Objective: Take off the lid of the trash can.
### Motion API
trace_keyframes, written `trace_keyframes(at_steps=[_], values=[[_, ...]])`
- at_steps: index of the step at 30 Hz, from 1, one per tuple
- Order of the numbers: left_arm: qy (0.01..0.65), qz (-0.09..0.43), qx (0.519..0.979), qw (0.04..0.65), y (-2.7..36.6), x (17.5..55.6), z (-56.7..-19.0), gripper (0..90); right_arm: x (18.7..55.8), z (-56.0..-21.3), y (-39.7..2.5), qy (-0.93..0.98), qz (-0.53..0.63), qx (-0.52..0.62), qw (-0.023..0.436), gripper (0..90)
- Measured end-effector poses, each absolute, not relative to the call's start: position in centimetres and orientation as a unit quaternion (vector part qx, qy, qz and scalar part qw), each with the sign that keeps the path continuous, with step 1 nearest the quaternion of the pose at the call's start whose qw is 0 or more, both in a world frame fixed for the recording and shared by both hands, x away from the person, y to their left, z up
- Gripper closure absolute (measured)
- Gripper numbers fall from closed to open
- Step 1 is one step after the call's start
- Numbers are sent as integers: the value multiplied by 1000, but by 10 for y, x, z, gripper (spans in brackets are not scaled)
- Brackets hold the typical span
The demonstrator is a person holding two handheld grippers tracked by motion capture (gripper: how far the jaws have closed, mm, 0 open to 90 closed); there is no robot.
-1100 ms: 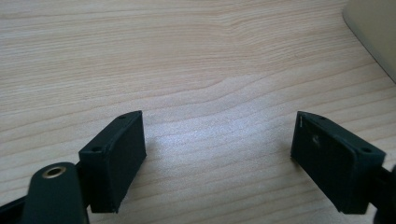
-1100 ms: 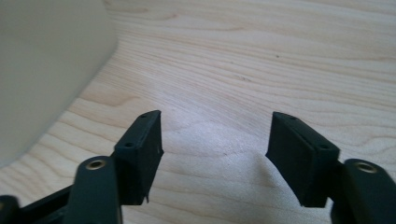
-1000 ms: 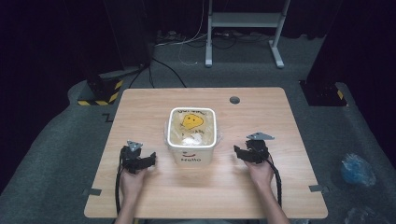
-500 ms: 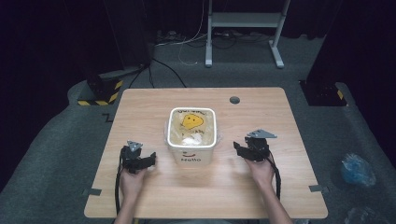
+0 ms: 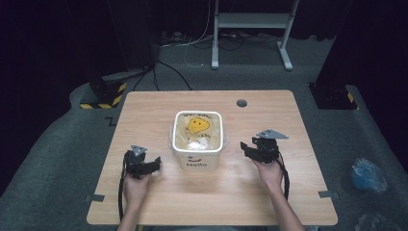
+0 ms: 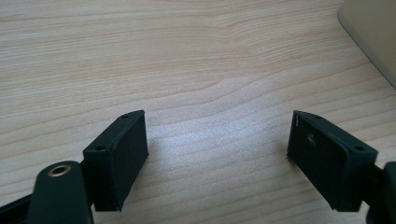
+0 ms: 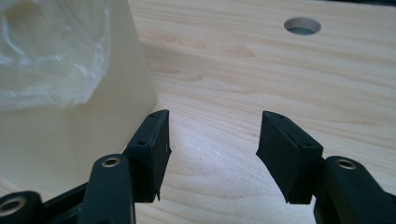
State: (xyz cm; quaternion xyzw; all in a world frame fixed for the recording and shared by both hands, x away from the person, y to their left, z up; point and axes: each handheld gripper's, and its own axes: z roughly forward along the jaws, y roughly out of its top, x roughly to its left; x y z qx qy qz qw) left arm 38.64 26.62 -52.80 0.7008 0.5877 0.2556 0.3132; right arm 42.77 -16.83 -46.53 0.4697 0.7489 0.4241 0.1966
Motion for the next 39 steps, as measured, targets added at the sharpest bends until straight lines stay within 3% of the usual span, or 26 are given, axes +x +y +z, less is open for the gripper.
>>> trace_keyframes(at_steps=[39], values=[[585, 254, 703, 315, 267, 387, -528, 204, 437, -429, -154, 752, 443, 446, 197, 445]])
